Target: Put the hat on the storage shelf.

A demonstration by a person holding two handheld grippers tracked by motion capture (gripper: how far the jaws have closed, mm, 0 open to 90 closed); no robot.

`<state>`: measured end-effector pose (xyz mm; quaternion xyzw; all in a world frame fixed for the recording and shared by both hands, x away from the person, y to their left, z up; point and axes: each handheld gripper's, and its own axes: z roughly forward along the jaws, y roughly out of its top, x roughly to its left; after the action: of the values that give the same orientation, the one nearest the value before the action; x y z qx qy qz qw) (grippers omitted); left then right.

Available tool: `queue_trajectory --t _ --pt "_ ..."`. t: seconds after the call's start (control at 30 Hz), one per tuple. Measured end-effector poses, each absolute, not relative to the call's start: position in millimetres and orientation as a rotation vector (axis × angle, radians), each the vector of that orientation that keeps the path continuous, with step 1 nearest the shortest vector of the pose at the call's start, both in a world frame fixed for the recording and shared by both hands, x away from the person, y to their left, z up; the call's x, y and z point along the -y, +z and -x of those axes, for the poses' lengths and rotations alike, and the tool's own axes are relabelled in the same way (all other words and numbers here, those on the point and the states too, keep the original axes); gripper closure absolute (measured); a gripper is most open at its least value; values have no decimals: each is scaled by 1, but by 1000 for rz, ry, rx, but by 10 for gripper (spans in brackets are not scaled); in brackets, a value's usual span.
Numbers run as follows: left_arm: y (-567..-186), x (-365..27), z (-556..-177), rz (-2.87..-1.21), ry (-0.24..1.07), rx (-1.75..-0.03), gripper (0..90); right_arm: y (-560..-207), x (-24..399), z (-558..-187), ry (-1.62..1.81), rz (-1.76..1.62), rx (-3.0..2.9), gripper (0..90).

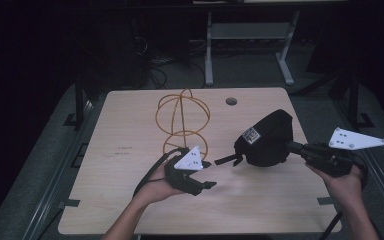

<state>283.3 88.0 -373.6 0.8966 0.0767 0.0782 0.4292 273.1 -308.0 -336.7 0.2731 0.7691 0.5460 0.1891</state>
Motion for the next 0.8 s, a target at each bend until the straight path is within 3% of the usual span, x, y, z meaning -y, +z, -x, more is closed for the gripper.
queue_trajectory --t 0.8 --pt "-396 -105 -274 -2224 208 -226 378 -293 273 -296 1514 -676 -2206 893"
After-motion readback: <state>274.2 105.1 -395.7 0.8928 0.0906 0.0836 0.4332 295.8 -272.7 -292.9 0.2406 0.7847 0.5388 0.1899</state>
